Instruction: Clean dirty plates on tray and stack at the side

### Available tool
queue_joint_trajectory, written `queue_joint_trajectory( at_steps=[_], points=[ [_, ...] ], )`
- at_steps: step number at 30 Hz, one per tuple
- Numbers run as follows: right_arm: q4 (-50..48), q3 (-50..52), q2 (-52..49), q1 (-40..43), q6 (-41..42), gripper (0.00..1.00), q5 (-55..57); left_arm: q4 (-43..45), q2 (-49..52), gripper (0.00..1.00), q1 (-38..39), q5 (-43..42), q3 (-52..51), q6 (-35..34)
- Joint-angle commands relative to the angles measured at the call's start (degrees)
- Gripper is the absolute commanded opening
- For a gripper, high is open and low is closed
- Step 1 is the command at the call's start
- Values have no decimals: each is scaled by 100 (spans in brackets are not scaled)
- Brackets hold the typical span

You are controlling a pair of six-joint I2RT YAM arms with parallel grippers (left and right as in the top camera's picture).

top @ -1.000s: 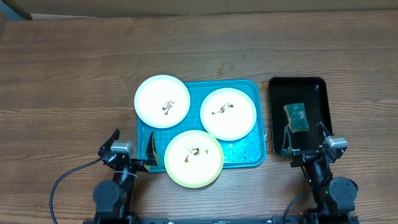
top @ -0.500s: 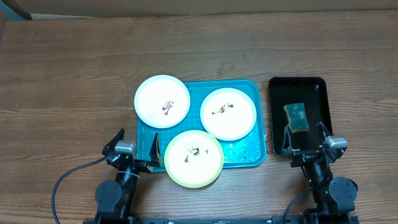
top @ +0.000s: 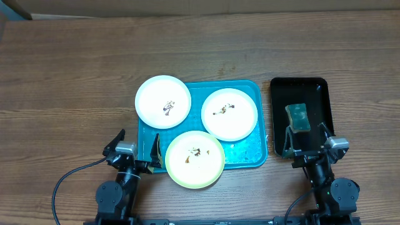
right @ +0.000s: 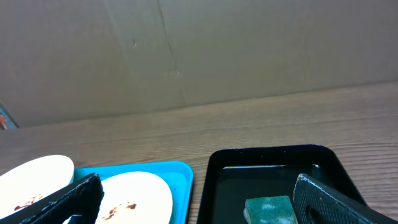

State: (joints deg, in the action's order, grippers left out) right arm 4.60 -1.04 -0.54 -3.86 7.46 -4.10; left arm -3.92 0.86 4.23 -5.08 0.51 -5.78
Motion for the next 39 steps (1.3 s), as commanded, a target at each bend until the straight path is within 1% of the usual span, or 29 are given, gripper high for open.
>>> queue_joint_trajectory(
  at_steps=[1, 27, 34, 39],
  points=[
    [-15, 57, 35, -31, 2, 100, 0, -24, -50, 100, 31, 66, -20, 24],
    [-13, 57, 35, -31, 11, 100, -9, -20, -50, 100, 31, 55, -20, 17],
    [-4, 42, 35, -31, 669, 100, -11, -22, -50, 100, 31, 61, -20, -85],
    [605, -258, 35, -31, 761, 100, -50, 76, -50, 100, 31, -76, -20, -122]
  ],
)
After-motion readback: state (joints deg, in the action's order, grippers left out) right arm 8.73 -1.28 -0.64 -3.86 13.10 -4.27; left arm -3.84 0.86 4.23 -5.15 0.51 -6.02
